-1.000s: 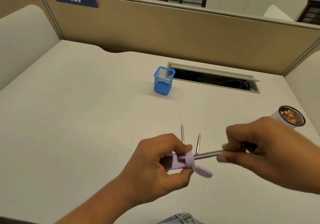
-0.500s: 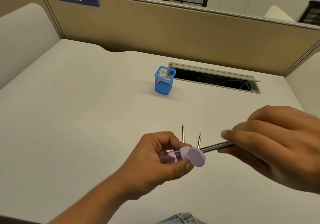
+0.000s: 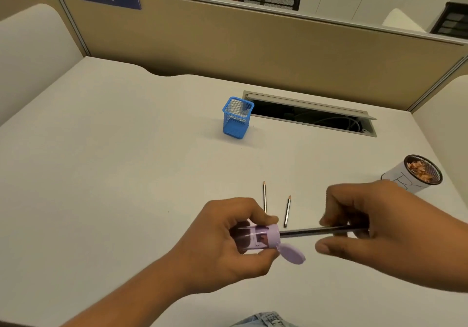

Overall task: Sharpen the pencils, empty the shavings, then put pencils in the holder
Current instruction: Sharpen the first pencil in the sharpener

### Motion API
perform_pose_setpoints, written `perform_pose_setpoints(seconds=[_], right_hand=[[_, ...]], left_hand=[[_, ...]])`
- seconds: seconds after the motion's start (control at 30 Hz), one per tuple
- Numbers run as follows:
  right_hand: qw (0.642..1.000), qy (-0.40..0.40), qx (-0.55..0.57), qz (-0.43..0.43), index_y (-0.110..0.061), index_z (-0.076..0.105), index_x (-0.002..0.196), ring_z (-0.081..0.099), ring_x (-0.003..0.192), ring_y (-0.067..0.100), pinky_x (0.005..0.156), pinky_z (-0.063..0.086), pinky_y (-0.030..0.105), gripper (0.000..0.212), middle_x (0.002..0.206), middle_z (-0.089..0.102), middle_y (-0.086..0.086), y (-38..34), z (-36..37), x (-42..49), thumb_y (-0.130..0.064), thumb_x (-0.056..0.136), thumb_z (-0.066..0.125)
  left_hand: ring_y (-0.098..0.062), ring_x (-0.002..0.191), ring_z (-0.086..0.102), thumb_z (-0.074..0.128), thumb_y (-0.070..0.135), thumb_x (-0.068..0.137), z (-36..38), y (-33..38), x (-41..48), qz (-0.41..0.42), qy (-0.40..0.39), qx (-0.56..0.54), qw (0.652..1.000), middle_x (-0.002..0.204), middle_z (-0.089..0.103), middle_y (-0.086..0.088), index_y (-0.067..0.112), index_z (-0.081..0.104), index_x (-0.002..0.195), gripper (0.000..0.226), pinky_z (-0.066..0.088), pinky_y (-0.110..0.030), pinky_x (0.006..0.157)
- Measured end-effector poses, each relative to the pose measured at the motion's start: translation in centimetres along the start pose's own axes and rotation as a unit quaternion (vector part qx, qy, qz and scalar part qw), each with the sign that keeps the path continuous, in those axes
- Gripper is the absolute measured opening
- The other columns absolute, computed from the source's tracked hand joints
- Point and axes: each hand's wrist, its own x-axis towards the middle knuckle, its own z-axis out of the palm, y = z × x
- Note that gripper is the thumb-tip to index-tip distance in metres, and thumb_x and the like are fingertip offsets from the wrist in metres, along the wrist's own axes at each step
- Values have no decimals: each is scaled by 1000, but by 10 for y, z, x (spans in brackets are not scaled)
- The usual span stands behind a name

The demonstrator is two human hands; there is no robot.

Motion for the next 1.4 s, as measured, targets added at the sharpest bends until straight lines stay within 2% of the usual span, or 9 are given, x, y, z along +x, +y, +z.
perform_pose_setpoints(seconds=[0.13,0.23,0.33,0.43,0.53,0.63,0.87,1.17,1.4], right_hand=[[908,137,-263,-296,-17,67,81,57,56,23,44,48,35,24,70,66,-3,3,-8,3,-38,93,65],[855,207,-315,-356,-9,68,76,55,51,30,42,47,36,22,69,69,9,4,-7,8,-25,90,72],[893,151,-275,-322,-19,57,82,51,46,25,38,43,33,19,62,64,2,3,0,6,-32,93,66],[994,13,-62,-84,-34,52,71,48,44,11,39,38,23,34,54,60,-10,-4,7,9,-65,86,55],[959,-176,180,128,-25,63,69,42,47,7,51,36,22,35,50,60,-9,3,11,15,-57,82,67],[961,-226,124,95,-31,69,76,44,45,5,50,36,18,32,51,60,-10,4,13,16,-57,90,56],[988,-116,-95,-34,-36,52,89,51,60,10,53,37,22,52,63,57,-19,-4,20,11,-73,84,16],[915,64,-287,-276,-14,65,78,51,54,26,36,42,38,18,67,60,2,6,14,19,-25,92,64],[995,-90,-38,-35,-30,55,80,50,51,11,46,39,19,35,61,61,-7,3,24,19,-63,89,46]], left_hand=[[-5,58,62,83,13,72,3,2,4,-90,-1,-157,983,76,73,15,22,70,79,18,50,-14,59],[-10,63,63,82,24,69,5,2,4,-81,5,-173,982,78,74,11,23,70,79,15,54,-20,63],[-6,62,62,81,22,70,2,-3,2,-23,24,-85,996,79,71,12,24,69,83,18,50,-16,58],[-1,69,62,82,10,72,-1,-11,2,130,12,101,986,82,67,7,13,68,86,20,41,-5,65],[16,78,53,83,8,73,1,-20,-2,173,-23,169,970,84,70,2,11,70,86,19,35,-3,64],[7,73,53,82,10,73,7,-26,-7,144,-16,132,981,87,68,8,14,70,90,22,34,-4,59],[-6,54,50,79,35,75,4,-30,-8,99,5,177,979,82,70,19,30,67,96,25,40,-13,48],[1,55,51,78,23,72,11,-30,-5,57,56,62,995,76,62,30,26,67,88,20,38,-7,54],[-5,73,63,75,15,79,0,-45,2,221,8,230,948,81,69,9,19,66,92,16,53,-26,52]])
